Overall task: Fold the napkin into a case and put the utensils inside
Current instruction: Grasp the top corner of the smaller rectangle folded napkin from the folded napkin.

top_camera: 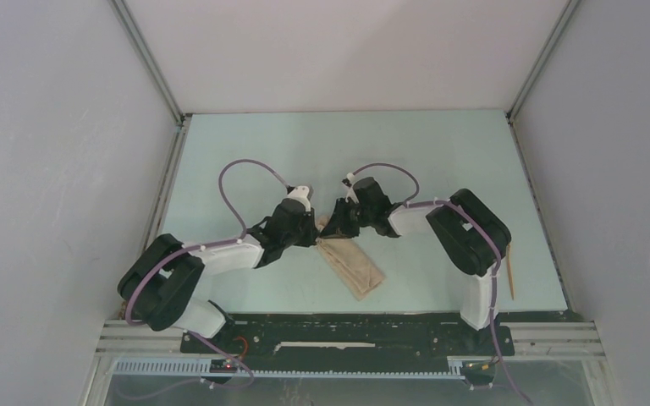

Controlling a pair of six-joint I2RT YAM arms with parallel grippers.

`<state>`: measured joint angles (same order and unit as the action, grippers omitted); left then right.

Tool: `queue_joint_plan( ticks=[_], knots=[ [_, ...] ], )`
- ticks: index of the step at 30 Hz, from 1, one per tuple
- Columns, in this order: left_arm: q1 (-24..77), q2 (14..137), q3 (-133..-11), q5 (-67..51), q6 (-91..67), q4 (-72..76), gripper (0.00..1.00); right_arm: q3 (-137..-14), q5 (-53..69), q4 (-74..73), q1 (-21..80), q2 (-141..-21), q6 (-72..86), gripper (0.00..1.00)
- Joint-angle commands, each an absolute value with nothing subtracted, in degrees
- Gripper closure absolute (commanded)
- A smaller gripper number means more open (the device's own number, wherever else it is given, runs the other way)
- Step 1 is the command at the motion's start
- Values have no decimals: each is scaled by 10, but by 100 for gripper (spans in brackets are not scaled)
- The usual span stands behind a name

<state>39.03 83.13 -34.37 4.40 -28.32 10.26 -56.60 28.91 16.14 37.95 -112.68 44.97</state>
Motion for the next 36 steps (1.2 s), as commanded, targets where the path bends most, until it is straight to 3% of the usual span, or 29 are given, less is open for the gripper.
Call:
queue_joint_plan(
  ticks=[1,9,17,22,26,36],
  knots=[
    [384,804,-333,56,-293,132,100,-557,307,153,378,-1062,421,73],
    [382,802,-322,51,-296,138,100,-557,308,153,374,-1046,415,57],
    [382,799,-323,45,-295,138,100,-578,296,145,375,-1075,406,57],
    [382,797,-322,40,-295,144,100,-594,282,142,379,-1094,400,70],
    [382,794,-320,49,-298,143,100,-600,276,143,383,-1104,398,100],
    [380,784,-311,68,-314,170,100,-580,312,256,411,-1155,456,100]
  ],
)
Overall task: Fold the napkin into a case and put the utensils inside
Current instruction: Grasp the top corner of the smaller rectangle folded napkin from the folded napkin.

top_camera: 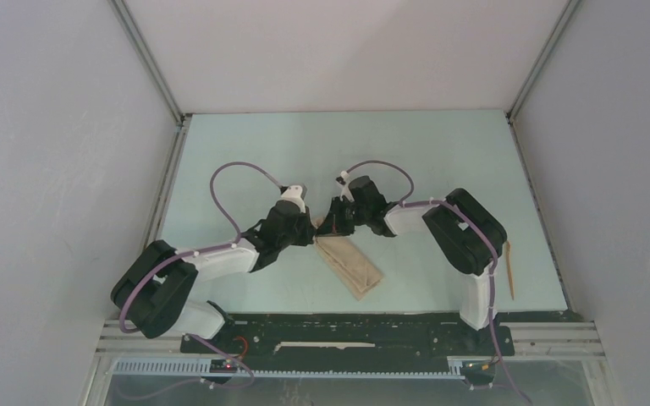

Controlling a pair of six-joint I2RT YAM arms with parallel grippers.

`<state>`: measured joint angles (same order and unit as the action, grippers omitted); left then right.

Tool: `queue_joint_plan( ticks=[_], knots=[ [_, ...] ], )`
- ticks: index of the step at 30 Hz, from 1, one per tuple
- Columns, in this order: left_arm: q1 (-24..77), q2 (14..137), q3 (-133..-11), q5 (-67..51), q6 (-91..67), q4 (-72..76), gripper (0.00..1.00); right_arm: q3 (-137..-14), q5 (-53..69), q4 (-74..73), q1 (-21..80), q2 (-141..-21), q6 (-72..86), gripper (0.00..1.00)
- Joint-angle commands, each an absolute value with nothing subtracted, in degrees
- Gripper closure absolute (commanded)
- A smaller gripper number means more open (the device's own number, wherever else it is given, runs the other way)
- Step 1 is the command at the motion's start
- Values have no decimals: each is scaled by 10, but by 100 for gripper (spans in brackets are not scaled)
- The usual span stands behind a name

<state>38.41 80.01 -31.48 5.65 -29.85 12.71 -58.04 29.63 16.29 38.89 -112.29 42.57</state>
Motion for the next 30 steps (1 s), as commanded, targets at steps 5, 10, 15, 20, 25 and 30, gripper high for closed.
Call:
queue_joint_plan(
  ticks=[5,10,15,20,25,30],
  knots=[
    [363,790,-289,54,-322,177,100,-597,342,299,418,-1207,463,98],
    [362,779,-274,61,-328,185,100,-585,380,282,401,-1183,453,80],
    [361,770,-261,67,-326,183,100,-560,400,260,381,-1132,443,65],
    [361,769,-252,63,-326,185,100,-559,398,240,369,-1105,430,60],
    [361,766,-252,59,-325,187,100,-568,394,236,364,-1119,425,58],
    [361,759,-253,58,-322,188,100,-582,392,245,366,-1140,430,67]
  ],
)
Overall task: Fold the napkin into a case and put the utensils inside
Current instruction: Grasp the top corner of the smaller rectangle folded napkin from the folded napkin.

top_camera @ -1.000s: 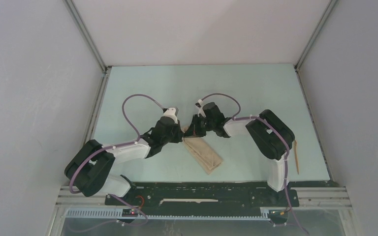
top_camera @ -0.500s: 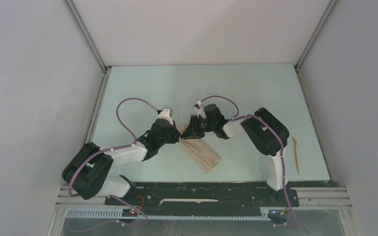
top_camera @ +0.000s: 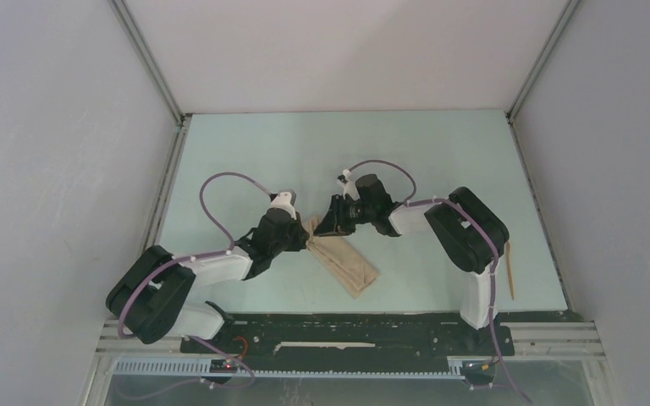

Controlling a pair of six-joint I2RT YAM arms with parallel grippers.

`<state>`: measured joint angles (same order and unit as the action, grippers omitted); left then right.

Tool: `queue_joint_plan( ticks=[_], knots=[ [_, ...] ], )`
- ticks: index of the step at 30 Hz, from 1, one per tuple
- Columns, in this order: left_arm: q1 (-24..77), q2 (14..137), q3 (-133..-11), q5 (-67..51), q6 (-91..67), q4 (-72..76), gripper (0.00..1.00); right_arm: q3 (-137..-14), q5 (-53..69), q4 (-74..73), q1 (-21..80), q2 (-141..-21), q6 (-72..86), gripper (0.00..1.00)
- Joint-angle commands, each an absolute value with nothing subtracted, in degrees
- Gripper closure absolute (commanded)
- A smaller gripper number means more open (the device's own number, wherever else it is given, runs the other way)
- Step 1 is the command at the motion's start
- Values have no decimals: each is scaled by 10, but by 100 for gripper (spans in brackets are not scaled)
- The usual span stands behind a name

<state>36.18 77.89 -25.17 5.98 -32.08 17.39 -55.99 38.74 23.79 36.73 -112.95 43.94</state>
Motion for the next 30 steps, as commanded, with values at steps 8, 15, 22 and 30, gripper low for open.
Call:
queue_joint_plan(
  ticks=[8,15,22,30],
  knots=[
    [361,754,-258,61,-315,183,100,-618,398,239,373,-1175,415,75],
    [360,750,-271,68,-304,181,100,-633,420,272,402,-1214,426,93],
    [358,772,-281,69,-324,165,100,-662,420,291,429,-1289,434,77],
    [357,738,-255,89,-321,154,100,-604,443,228,389,-1180,416,60]
  ],
)
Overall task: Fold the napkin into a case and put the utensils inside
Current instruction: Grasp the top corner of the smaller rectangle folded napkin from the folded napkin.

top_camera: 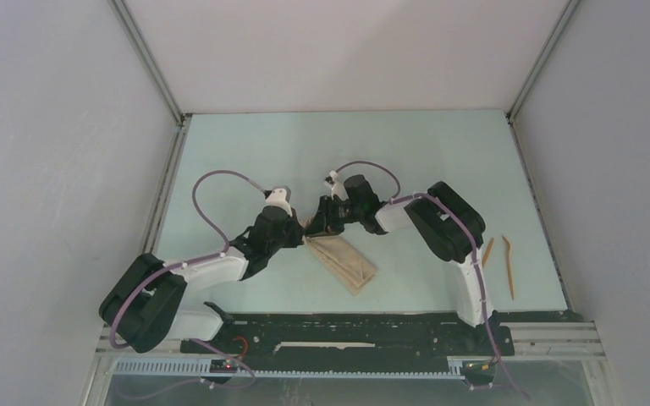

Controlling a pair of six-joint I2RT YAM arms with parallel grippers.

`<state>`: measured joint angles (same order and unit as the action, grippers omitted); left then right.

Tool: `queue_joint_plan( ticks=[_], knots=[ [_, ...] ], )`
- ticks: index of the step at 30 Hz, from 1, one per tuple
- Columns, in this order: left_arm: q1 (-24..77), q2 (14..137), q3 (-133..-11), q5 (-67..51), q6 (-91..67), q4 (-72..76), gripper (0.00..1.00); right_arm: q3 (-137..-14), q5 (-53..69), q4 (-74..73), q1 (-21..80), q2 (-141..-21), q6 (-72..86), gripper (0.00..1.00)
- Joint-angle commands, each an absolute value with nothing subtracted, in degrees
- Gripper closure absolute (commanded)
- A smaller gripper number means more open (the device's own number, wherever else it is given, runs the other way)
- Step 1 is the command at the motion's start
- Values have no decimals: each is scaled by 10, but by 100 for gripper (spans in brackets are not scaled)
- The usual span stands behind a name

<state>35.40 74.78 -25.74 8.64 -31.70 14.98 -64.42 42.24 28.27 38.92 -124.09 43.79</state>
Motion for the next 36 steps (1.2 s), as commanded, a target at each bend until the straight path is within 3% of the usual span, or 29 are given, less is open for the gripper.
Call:
queue_joint_plan(
  ticks=[1,6,11,15,21,23,29,36],
  knots=[
    [357,736,-253,90,-321,153,100,-597,445,223,383,-1166,414,59],
    [357,744,-251,84,-320,156,100,-591,441,216,364,-1152,407,59],
    [357,744,-254,79,-320,157,100,-598,433,249,369,-1188,426,71],
    [357,745,-257,75,-319,156,100,-627,436,291,382,-1230,455,88],
    [357,749,-260,73,-319,156,100,-664,434,304,397,-1250,459,97],
    [357,748,-260,76,-319,151,100,-663,419,266,399,-1237,438,95],
    [357,736,-248,90,-322,152,100,-619,422,246,377,-1180,426,75],
    [357,715,-233,102,-325,153,100,-619,424,247,373,-1169,424,72]
  ],
)
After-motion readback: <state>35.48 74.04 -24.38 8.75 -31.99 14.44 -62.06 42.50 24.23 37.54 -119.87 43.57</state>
